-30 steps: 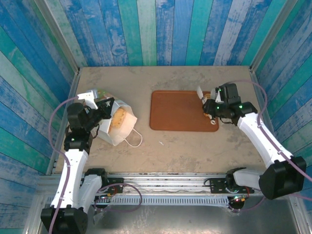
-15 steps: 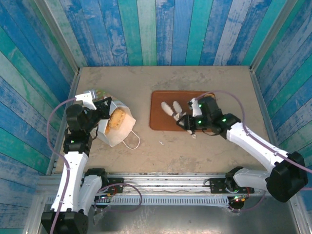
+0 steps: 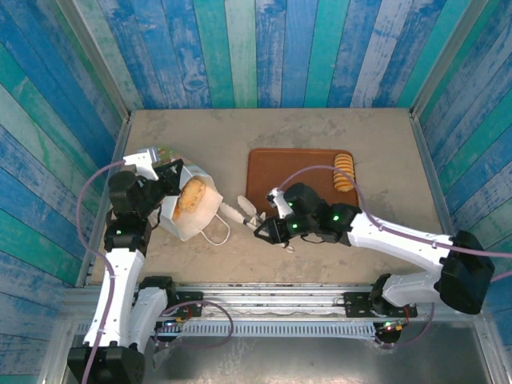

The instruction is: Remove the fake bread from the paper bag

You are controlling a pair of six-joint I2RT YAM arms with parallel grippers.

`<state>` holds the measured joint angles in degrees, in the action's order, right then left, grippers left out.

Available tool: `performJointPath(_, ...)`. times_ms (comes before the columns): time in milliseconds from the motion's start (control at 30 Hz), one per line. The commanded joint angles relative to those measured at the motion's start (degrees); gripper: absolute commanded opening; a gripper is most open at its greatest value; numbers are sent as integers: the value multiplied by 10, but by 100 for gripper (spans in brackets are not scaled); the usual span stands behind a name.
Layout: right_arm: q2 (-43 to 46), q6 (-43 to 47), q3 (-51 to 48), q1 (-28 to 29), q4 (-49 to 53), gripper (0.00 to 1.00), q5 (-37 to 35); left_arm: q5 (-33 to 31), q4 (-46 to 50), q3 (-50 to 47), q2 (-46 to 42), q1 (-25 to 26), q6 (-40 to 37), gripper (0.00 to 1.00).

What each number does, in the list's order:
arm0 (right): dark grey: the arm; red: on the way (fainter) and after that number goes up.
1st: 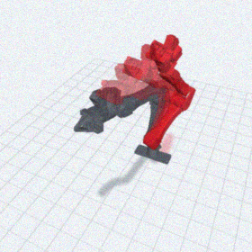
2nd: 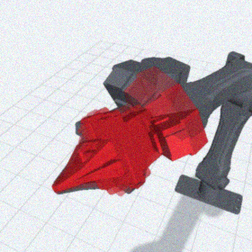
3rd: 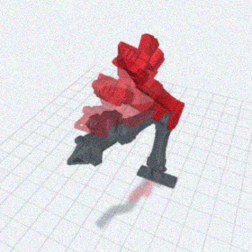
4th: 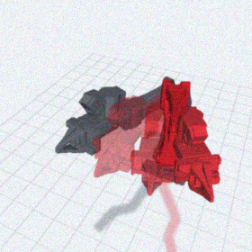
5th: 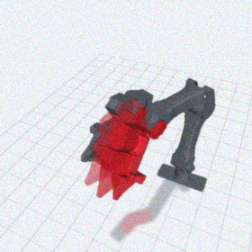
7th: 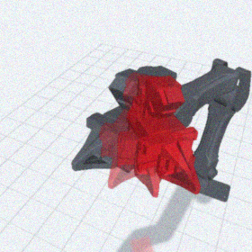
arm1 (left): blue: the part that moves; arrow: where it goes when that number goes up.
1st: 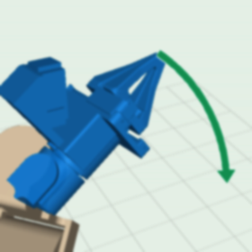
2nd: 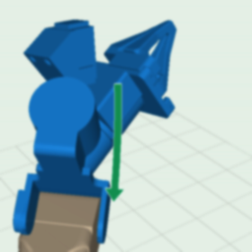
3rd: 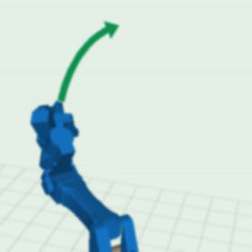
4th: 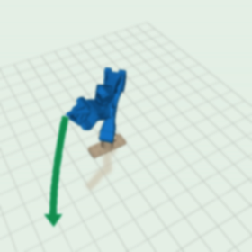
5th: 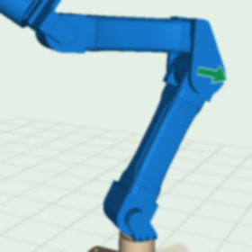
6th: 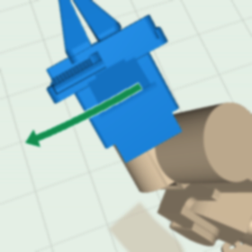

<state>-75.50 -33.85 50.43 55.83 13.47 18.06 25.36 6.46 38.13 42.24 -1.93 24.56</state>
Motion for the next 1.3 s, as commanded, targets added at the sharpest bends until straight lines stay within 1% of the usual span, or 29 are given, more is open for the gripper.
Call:
performJointPath(0,-25,7,34,20,-29,50,9,-3,-7,-3,7,-4,-14,0)
performJointPath(200,-98,-6,84,36,-45,49,32,17,-3,3,21,-4,-20,0)
performJointPath(300,-129,-19,98,44,-56,50,15,31,-14,0,24,-4,-13,0)
performJointPath(367,-147,-44,102,45,-69,49,2,44,-21,-1,29,-4,-9,0)
performJointPath(533,-198,-98,107,45,-138,47,5,81,-25,3,38,-4,-10,0)
performJointPath(633,-228,-118,134,45,-147,47,5,92,-28,2,41,-4,-8,0)
performJointPath(767,-253,-147,155,47,-163,48,-25,110,-31,3,45,-4,-6,0)
performJointPath(967,-317,-190,205,46,-156,50,-31,108,-30,3,45,-4,-6,0)
performJointPath(1133,-359,-196,243,47,-142,51,-23,106,-30,3,43,-4,-6,0)
performJointPath(1267,-379,-194,264,47,-129,49,-19,105,-30,2,44,-4,-5,0)
